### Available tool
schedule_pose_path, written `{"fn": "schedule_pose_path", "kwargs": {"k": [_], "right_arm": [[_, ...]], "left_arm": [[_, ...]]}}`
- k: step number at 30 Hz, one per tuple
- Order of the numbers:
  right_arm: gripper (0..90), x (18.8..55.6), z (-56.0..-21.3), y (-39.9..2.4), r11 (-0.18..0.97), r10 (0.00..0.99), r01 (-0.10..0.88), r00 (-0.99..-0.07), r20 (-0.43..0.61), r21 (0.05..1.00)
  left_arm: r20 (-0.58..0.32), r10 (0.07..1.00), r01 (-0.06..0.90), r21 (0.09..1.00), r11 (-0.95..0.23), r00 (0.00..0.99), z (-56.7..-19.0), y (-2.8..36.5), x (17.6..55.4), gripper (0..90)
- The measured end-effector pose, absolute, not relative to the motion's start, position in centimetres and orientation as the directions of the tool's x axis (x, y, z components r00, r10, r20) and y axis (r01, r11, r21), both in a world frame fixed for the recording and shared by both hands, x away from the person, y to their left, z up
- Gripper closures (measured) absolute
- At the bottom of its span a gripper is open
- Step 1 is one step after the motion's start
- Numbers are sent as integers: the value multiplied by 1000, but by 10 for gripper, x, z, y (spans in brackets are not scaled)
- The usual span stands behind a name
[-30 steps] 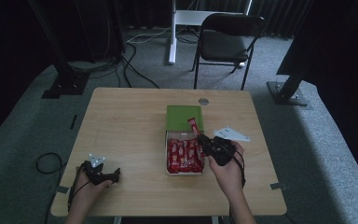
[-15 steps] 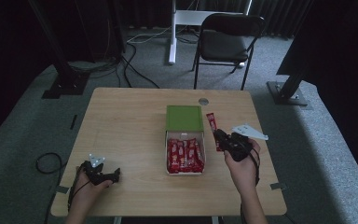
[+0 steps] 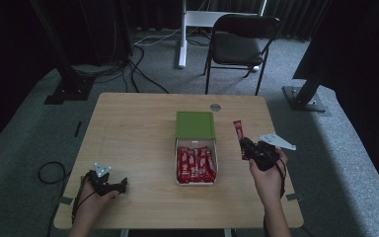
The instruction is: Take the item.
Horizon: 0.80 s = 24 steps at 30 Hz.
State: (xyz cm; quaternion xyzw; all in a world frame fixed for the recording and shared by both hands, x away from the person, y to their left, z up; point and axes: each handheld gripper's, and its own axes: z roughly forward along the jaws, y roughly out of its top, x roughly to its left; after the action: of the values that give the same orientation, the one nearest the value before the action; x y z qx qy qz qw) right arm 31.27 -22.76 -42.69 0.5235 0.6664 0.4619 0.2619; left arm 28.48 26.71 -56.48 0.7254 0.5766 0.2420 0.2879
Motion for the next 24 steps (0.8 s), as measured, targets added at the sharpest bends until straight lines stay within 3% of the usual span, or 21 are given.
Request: {"fn": "schedule_pose_path", "kwargs": {"k": [24], "right_arm": [[828,324,-485,-276,-52,969,525,-180,170,849]], "left_arm": [[19,976,697,697,-170,218,-565,267,285,31]]}}
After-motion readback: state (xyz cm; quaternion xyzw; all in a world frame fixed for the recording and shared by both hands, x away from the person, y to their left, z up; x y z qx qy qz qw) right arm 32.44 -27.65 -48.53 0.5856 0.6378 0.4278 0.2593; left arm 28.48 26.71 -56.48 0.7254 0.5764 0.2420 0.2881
